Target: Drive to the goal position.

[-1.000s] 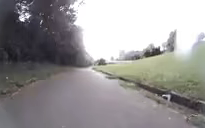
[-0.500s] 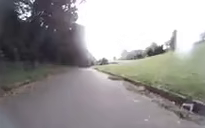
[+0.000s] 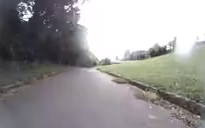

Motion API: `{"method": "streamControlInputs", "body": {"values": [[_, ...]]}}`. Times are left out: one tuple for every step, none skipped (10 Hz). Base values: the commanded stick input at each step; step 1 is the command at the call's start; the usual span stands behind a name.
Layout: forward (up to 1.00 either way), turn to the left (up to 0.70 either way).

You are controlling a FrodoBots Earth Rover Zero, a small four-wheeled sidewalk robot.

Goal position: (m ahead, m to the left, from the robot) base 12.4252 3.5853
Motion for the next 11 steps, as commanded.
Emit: {"method": "streamControlInputs", "body": {"values": [[1.0, 0.0], [1.0, 0.0], [1.0, 0.0], [1.0, 0.0], [1.0, 0.0], [1.0, 0.0], [1.0, 0.0], [1.0, 0.0], [1.0, 0.0], [1.0, 0.0], [1.0, 0.0]]}}
